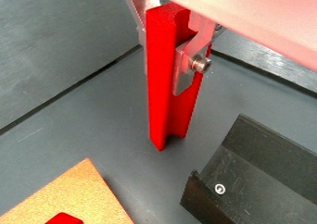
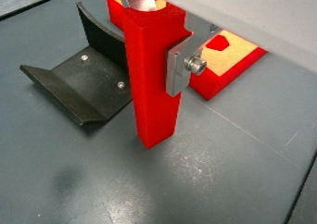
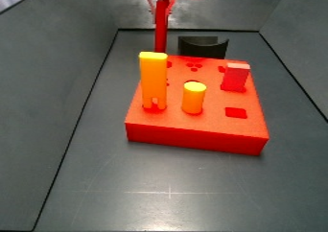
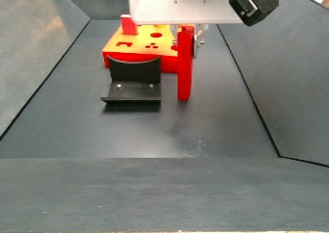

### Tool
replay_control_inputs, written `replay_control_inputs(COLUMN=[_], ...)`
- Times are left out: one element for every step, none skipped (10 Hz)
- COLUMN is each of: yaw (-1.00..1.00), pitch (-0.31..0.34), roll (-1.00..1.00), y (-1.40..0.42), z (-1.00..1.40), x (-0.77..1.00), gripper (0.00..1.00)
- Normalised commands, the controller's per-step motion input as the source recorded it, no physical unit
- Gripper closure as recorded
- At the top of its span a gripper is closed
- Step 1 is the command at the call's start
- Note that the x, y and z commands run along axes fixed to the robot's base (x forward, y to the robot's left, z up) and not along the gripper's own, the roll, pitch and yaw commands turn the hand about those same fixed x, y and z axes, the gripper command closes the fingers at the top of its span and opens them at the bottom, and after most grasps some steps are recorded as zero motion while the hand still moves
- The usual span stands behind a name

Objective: Pick up the arch object. Move up. Rotate the arch object. Move to above the board. Insert the arch object.
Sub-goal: Pick up the arch object, then move up.

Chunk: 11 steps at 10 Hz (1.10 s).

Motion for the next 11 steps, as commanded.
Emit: replay_control_inputs(yaw=[0.00, 0.00, 0.00, 0.00, 0.00, 0.00, 0.00, 0.00, 0.00, 0.00, 0.00], pitch=[0.000, 0.000, 0.000, 0.000, 0.000, 0.000, 0.000, 0.000, 0.000, 0.000, 0.000], roll=[0.00, 0.00, 0.00, 0.00, 0.00, 0.00, 0.00, 0.00, 0.00, 0.00, 0.00], y=[0.00, 0.00, 0.00, 0.00, 0.00, 0.00, 0.00, 0.00, 0.00, 0.00, 0.00], z=[0.00, 0.00, 0.00, 0.00, 0.00, 0.00, 0.00, 0.00, 0.00, 0.00, 0.83], x=[0.00, 0.00, 0.00, 0.00, 0.00, 0.00, 0.00, 0.00, 0.00, 0.00, 0.00], gripper=[1.00, 1.00, 1.00, 1.00, 1.00, 1.00, 1.00, 1.00, 1.00, 1.00, 1.00])
